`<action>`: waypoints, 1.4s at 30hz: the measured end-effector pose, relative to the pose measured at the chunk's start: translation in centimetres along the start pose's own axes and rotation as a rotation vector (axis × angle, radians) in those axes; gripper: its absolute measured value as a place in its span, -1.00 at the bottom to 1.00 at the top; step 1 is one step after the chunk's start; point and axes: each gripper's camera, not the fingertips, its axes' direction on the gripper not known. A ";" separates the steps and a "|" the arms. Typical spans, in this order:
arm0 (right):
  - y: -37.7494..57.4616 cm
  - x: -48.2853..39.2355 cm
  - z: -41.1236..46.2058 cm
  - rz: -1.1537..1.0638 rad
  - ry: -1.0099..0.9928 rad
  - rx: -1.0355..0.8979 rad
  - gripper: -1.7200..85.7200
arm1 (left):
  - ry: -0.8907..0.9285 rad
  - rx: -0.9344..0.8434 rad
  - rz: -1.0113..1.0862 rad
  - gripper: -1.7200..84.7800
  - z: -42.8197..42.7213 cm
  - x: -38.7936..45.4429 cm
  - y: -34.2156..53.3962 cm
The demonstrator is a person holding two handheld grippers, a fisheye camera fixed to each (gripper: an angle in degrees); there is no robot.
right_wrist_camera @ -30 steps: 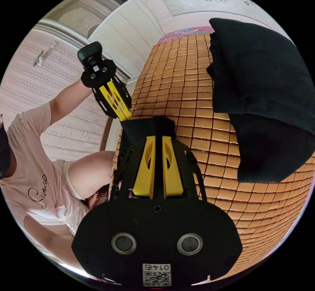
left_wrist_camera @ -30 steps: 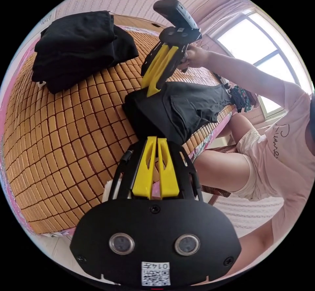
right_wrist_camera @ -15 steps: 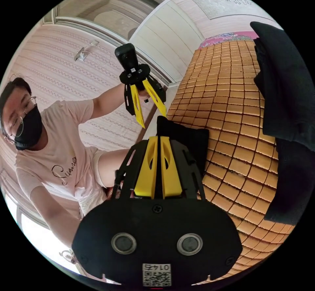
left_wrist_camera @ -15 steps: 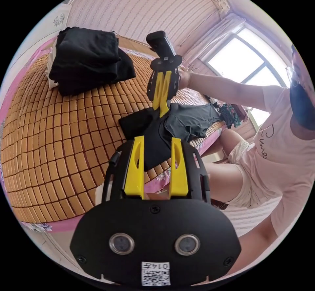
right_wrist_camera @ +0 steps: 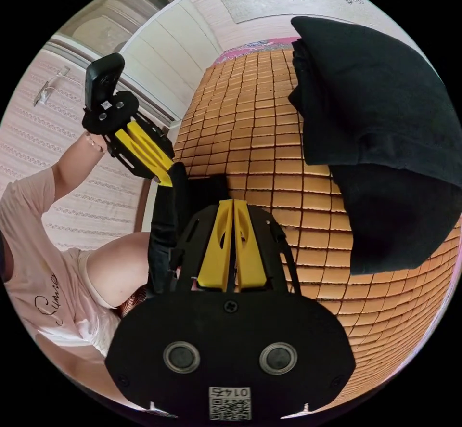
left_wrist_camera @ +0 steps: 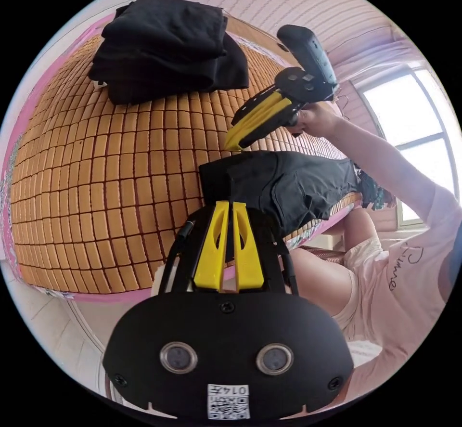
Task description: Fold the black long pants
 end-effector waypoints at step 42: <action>56.0 -22.6 -3.3 0.887 0.495 0.048 -0.97 | -0.122 -0.004 0.458 -0.98 20.6 63.5 -2.7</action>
